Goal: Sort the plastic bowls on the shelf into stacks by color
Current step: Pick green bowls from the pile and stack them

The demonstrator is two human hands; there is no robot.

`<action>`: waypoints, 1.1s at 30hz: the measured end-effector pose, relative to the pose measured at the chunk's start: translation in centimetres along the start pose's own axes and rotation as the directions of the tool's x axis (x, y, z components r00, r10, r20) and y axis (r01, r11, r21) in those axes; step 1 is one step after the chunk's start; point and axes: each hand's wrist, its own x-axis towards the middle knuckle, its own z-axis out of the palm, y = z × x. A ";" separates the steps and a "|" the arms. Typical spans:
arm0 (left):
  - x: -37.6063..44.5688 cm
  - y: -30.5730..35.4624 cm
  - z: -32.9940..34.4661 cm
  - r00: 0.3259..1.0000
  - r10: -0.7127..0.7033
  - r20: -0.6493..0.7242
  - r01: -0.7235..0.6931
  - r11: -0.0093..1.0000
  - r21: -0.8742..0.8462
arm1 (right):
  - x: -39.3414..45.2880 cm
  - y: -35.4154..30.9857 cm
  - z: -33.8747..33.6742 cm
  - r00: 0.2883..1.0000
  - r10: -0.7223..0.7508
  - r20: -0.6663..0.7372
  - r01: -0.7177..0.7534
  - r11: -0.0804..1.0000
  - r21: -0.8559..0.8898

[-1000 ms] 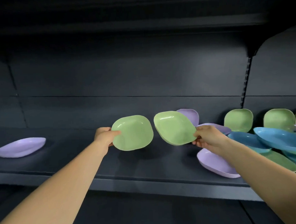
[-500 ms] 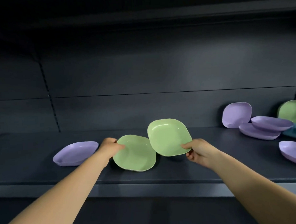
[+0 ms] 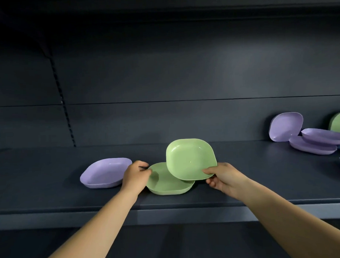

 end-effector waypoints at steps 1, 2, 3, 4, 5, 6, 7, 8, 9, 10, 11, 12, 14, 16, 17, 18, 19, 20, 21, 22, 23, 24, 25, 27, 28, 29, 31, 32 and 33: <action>-0.1 -0.1 -0.1 1.000 0.003 -0.001 -0.003 1.000 -0.030 | -0.1 0.1 0.2 1.000 -0.007 0.001 0.007 1.000 -0.014; -0.2 -0.1 -0.2 1.000 0.001 -0.001 -0.001 0.998 -0.068 | -0.2 0.1 0.4 1.000 -0.017 0.001 0.017 0.999 -0.028; -0.2 -0.2 -0.3 1.000 0.000 -0.001 -0.001 0.993 -0.114 | -0.3 0.1 0.6 1.000 -0.026 -0.001 0.026 0.999 -0.039; -0.3 -0.2 -0.4 1.000 0.001 0.003 -0.001 0.987 -0.159 | -0.4 0.2 0.9 0.999 -0.033 -0.007 0.032 0.998 -0.048; -0.2 -0.2 -0.5 1.000 0.003 0.014 0.000 0.979 -0.204 | -0.5 0.2 1.1 0.999 -0.038 -0.013 0.037 0.997 -0.062; -0.2 -0.2 -0.6 1.000 0.003 0.028 0.003 0.971 -0.240 | -0.5 0.3 1.4 0.999 -0.042 -0.021 0.040 0.996 -0.083; -0.2 -0.2 -0.6 0.999 0.007 0.044 0.005 0.964 -0.266 | -0.6 0.3 1.6 0.999 -0.045 -0.029 0.041 0.992 -0.119; -0.3 -0.2 -0.6 0.998 0.009 0.058 0.007 0.961 -0.277 | -0.6 0.3 1.9 0.998 -0.049 -0.034 0.043 0.983 -0.178; -0.3 -0.2 -0.6 0.997 0.015 0.073 0.006 0.959 -0.282 | -0.6 0.3 2.2 0.997 -0.063 -0.040 0.050 0.966 -0.253; -0.3 -0.1 -0.6 0.996 0.021 0.088 0.004 0.960 -0.280 | -0.5 0.3 2.5 0.996 -0.081 -0.045 0.062 0.944 -0.325; -0.3 -0.1 -0.6 0.995 0.027 0.101 0.002 0.961 -0.277 | -0.6 0.3 2.7 0.994 -0.100 -0.045 0.075 0.921 -0.383; -0.4 -0.1 -0.6 0.993 0.032 0.111 0.000 0.962 -0.275 | -0.5 0.4 3.0 0.992 -0.118 -0.045 0.089 0.904 -0.418; -0.4 -0.1 -0.6 0.991 0.040 0.124 -0.006 0.964 -0.265 | -0.3 0.5 3.7 0.987 -0.159 -0.025 0.130 0.879 -0.459; -0.4 0.0 -0.5 0.990 0.045 0.137 -0.012 0.971 -0.237 | 0.0 0.9 4.4 0.981 -0.191 -0.024 0.153 0.845 -0.512; -0.4 -0.1 -0.6 0.988 0.048 0.147 -0.015 0.975 -0.222 | 0.1 1.1 4.7 0.981 -0.193 -0.020 0.153 0.833 -0.531; -0.3 -0.2 -0.5 0.986 0.051 0.157 -0.017 0.978 -0.210 | 0.2 1.3 5.0 0.980 -0.200 -0.004 0.166 0.826 -0.539; -0.3 -0.3 -0.5 0.985 0.054 0.165 -0.021 0.980 -0.197 | 0.3 1.4 5.2 0.975 -0.223 0.020 0.199 0.817 -0.541; -0.2 -0.4 -0.5 0.984 0.059 0.170 -0.028 0.983 -0.180 | 0.3 1.5 5.4 0.969 -0.246 0.032 0.222 0.802 -0.554; -0.1 -0.5 -0.4 0.983 0.065 0.171 -0.037 0.987 -0.159 | 0.3 1.6 5.5 0.962 -0.269 0.044 0.245 0.783 -0.571; 0.0 -0.6 -0.3 0.983 0.070 0.171 -0.046 0.989 -0.139 | 0.3 1.7 5.6 0.956 -0.288 0.060 0.266 0.758 -0.596; 0.1 -0.7 -0.3 0.983 0.070 0.168 -0.051 0.992 -0.118 | 0.2 1.7 5.7 0.949 -0.305 0.077 0.284 0.728 -0.624; 0.3 -0.8 -0.3 0.984 0.068 0.163 -0.052 0.994 -0.101 | 0.3 1.8 5.6 0.944 -0.319 0.082 0.293 0.697 -0.655; 0.4 -0.9 -0.3 0.985 0.063 0.159 -0.050 0.995 -0.085 | 0.5 1.9 5.6 0.938 -0.336 0.083 0.301 0.672 -0.676; 0.8 -1.1 -0.3 0.987 0.052 0.152 -0.045 0.998 -0.050 | 0.7 1.9 5.9 0.933 -0.351 0.082 0.306 0.653 -0.693; 1.0 -1.1 -0.4 0.988 0.049 0.147 -0.044 0.999 -0.031 | 0.9 1.7 6.1 0.934 -0.348 0.081 0.303 0.650 -0.697; 1.3 -1.1 -0.5 0.988 0.045 0.148 -0.044 0.999 -0.011 | 1.1 1.6 6.4 0.936 -0.343 0.077 0.296 0.648 -0.702; 2.0 -1.0 -0.9 0.987 0.044 0.157 -0.048 0.999 0.025 | 1.4 1.4 7.1 0.941 -0.332 0.067 0.280 0.652 -0.704; 2.4 -1.0 -1.1 0.986 0.041 0.162 -0.048 0.998 0.038 | 1.6 1.4 7.4 0.941 -0.333 0.067 0.279 0.648 -0.709; 2.7 -0.9 -1.3 0.986 0.035 0.161 -0.042 0.998 0.044 | 1.8 1.5 7.6 0.941 -0.333 0.067 0.279 0.644 -0.713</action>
